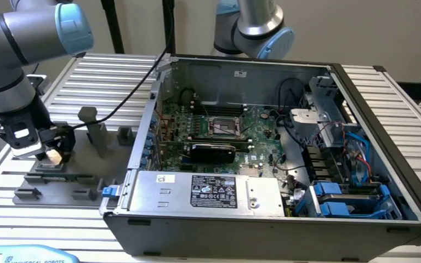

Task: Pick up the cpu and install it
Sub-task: 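Pick up the cpu and move it towards the insertion slot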

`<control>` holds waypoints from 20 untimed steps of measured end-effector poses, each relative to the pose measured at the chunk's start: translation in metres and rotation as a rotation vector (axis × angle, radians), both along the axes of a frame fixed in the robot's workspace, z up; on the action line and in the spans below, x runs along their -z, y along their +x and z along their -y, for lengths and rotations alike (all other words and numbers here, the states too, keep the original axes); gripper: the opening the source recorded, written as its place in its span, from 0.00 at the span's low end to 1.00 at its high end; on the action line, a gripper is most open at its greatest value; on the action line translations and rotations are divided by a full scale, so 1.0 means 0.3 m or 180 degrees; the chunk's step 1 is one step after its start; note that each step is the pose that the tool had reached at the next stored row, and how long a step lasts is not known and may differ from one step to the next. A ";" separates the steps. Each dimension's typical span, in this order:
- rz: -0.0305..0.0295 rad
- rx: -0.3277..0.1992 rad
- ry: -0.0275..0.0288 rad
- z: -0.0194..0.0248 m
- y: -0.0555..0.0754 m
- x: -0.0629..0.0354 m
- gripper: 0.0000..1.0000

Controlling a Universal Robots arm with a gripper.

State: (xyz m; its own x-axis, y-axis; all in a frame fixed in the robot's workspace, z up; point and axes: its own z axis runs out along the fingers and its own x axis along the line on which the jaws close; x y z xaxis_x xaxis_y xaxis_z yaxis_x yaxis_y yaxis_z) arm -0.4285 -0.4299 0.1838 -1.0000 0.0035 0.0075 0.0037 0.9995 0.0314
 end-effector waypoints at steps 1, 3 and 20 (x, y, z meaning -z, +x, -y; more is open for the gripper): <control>0.0000 0.0000 0.0000 0.000 0.000 0.000 0.62; 0.0000 0.0000 0.0000 0.000 0.000 0.000 0.62; 0.0000 0.0000 -0.0015 0.000 -0.005 -0.002 0.62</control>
